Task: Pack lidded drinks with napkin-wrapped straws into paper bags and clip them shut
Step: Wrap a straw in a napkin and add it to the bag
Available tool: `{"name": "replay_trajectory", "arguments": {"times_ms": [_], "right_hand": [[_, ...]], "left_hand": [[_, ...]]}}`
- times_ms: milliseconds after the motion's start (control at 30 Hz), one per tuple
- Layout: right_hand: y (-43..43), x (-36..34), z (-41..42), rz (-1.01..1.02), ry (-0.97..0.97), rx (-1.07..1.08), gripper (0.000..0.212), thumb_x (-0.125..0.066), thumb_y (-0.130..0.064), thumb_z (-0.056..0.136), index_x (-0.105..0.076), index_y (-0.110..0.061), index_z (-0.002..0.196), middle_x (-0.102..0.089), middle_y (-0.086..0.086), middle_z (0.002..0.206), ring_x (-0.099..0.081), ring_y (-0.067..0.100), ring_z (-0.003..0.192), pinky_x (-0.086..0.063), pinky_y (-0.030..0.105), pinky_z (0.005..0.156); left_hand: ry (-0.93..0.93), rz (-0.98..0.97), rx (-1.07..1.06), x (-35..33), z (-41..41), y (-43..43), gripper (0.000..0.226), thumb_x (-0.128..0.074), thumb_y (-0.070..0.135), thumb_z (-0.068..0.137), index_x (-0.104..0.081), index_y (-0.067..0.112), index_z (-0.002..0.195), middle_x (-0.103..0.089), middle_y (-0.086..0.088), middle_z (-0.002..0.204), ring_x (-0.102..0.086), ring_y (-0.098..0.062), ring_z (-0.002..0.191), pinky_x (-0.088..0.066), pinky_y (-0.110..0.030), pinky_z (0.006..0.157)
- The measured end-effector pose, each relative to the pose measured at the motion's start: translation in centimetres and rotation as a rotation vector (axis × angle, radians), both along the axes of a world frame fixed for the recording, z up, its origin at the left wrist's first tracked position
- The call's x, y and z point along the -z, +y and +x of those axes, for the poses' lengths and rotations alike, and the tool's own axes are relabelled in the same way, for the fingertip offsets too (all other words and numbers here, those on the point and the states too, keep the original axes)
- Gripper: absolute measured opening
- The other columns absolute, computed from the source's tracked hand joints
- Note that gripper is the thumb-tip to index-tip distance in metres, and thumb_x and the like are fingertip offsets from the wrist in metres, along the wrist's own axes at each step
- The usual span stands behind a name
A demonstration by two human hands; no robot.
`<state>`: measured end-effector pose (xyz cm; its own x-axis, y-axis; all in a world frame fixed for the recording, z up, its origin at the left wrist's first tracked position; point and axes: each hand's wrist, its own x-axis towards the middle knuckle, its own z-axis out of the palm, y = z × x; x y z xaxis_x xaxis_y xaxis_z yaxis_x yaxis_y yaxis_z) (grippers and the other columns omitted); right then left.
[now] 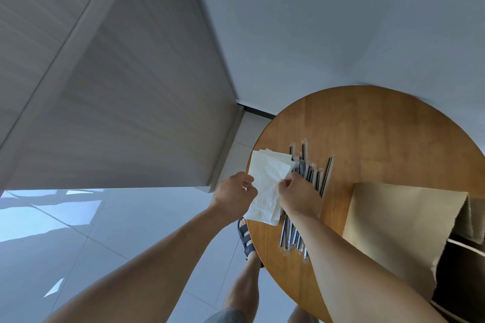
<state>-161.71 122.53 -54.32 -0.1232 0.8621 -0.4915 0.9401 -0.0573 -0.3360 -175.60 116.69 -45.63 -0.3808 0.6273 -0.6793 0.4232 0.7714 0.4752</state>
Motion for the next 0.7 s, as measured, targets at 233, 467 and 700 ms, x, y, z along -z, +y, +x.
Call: {"name": "replay_trajectory", "arguments": {"times_ms": [233,467,700], "right_hand": [[0.4,-0.8,1.1,0.16,-0.066,-0.123,0.026,-0.045,-0.03,0.096,-0.066,-0.024,0.082,-0.053,-0.012,0.061,-0.044,0.001,0.047,-0.021,0.017,0.04],[-0.2,-1.4,1.2,0.092,0.399,0.132,0.014,-0.065,-0.019,0.086,-0.057,-0.019,0.073,-0.057,-0.008,0.066,-0.055,0.005,0.059,-0.034,0.014,0.048],[-0.4,-3.7,1.7,-0.108,0.877,0.585,0.024,-0.066,0.003,0.082,-0.059,-0.016,0.094,-0.07,0.003,0.088,-0.067,0.019,0.081,-0.055,0.021,0.063]], "left_hand": [[-0.009,0.014,0.008,-0.4,0.4,0.2,0.034,-0.052,0.017,0.097,-0.058,0.017,0.13,-0.061,0.003,0.128,-0.058,-0.011,0.107,-0.041,-0.011,0.071],[-0.021,0.031,-0.033,-0.6,0.7,0.4,0.036,-0.052,0.016,0.097,-0.056,0.016,0.133,-0.06,0.0,0.131,-0.058,-0.015,0.113,-0.044,-0.014,0.08],[-0.153,0.036,-0.176,-0.6,1.2,1.7,0.05,-0.057,0.031,0.097,-0.044,0.015,0.143,-0.054,-0.001,0.139,-0.053,-0.019,0.123,-0.042,-0.026,0.095]]}}
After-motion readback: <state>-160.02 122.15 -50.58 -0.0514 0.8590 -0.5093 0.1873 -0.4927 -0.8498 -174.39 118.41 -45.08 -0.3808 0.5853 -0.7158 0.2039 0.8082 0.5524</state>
